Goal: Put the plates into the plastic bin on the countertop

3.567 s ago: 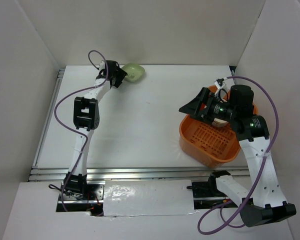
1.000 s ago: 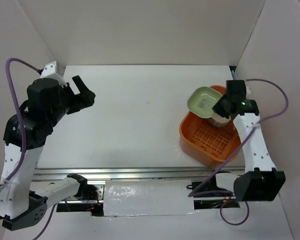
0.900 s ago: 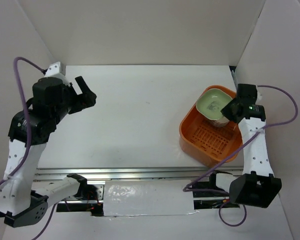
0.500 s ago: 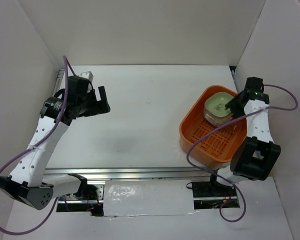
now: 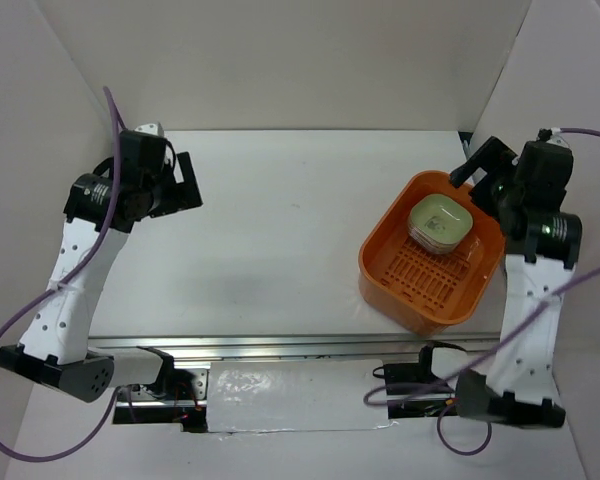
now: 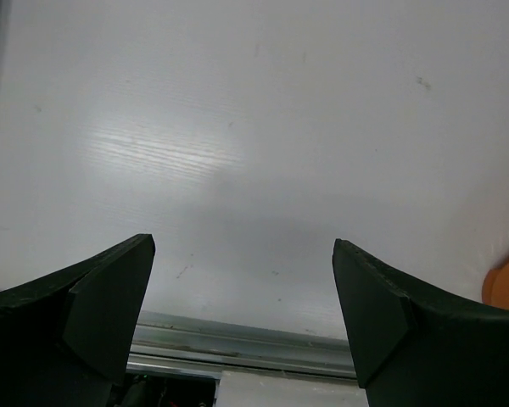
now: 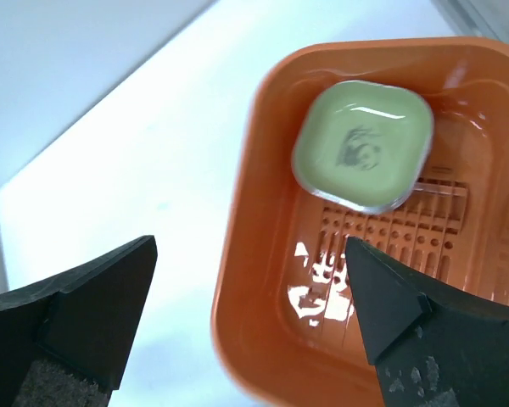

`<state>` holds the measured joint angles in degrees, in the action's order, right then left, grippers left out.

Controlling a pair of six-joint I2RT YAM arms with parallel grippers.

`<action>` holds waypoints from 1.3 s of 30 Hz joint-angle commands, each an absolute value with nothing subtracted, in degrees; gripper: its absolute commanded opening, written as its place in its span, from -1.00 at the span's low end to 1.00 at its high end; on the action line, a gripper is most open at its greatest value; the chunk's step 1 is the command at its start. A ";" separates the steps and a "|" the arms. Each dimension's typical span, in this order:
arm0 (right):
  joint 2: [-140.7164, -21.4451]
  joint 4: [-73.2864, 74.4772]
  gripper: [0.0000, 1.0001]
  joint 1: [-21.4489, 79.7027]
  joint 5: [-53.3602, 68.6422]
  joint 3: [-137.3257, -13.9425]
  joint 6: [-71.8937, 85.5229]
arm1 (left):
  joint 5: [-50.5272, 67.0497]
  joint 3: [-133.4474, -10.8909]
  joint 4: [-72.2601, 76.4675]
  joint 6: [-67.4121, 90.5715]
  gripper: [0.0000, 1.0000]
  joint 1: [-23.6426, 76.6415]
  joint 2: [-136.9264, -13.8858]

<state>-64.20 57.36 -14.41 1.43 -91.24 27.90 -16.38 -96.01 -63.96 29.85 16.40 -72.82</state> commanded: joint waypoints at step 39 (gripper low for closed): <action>-22.68 83.14 1.00 16.17 -9.23 -95.54 24.61 | -16.88 -90.88 -78.66 34.01 0.99 12.83 -29.09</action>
<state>-20.97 77.67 15.31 -9.10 -95.18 25.45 -19.05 -91.70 -78.43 35.88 13.30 -29.34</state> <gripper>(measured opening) 0.997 0.993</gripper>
